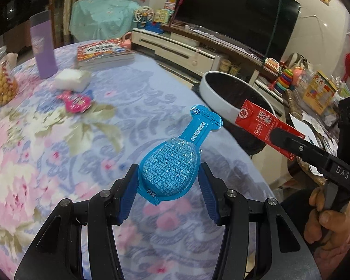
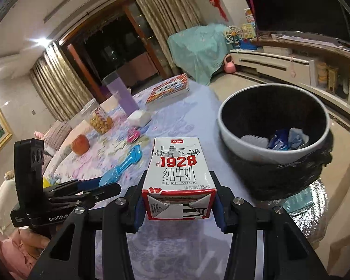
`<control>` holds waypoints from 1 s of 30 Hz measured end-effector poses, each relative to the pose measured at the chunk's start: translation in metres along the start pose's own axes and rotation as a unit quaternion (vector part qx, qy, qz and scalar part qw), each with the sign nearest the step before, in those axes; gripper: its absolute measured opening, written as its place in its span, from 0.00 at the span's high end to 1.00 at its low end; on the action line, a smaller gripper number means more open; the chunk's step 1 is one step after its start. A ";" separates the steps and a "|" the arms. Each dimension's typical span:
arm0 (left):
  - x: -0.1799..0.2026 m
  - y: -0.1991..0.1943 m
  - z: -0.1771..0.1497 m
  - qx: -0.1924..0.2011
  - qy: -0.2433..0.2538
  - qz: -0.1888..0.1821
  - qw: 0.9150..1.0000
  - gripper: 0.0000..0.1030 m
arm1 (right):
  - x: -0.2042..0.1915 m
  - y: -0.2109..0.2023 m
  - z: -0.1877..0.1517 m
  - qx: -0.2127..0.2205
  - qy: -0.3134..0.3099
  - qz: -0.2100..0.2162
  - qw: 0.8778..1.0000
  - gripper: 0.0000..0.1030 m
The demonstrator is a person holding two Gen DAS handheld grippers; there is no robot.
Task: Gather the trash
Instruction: 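Grasp the blue plastic scoop with the left gripper while the right gripper grasps the red-and-white milk carton, then carry the scoop and milk carton over the trash bin and open both grippers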
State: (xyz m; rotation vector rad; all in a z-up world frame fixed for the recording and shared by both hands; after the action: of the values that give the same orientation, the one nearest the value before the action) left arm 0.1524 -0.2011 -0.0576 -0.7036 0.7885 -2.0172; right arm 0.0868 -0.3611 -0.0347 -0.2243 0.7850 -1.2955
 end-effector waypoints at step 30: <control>0.082 0.034 0.053 0.004 0.066 -0.021 0.998 0.51 | 0.084 -0.048 0.034 0.064 0.050 -0.053 0.995 0.54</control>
State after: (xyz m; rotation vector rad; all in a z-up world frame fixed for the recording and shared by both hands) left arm 0.1670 -0.3004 -0.0334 -0.5916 0.8472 -2.1206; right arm 0.0766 -0.4611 -0.0157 -0.0997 0.7803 -1.4618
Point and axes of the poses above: each gripper's, at about its wrist camera, not at the fingertips, and y roughly the way its jaws point, x to its right, z to its top, the point moved 4 cm from there along y, roughly the way its jaws point, and after that the axes turned 1 degree about -y, right-handed, at the moved point
